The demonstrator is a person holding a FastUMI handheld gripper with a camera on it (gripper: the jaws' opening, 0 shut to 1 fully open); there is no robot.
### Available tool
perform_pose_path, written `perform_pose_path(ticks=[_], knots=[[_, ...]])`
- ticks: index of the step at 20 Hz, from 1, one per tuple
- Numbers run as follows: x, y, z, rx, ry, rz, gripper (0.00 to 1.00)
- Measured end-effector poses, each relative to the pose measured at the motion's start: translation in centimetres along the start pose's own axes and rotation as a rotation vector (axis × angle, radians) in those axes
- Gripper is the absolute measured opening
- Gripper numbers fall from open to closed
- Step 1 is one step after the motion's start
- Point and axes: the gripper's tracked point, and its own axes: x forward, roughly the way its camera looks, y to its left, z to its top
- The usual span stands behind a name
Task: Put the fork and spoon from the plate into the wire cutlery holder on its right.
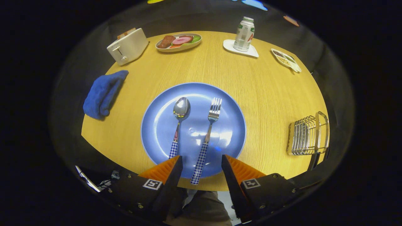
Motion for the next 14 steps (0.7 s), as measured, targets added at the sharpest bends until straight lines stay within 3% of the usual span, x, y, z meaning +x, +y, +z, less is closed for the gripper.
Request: perform_pose_path(ticks=[3,5,11,13,14], knots=[[0.9,0.3,-0.3,-0.006,0.057,0.006,0.76],[1.1,0.1,-0.6,-0.008,0.098,-0.003,0.27],[1.6,0.0,-1.5,-0.024,0.185,-0.008,0.27],[1.6,0.2,-1.0,-0.026,0.174,0.014,0.09],[1.6,0.4,-1.0,-0.039,0.178,0.031,0.09]])
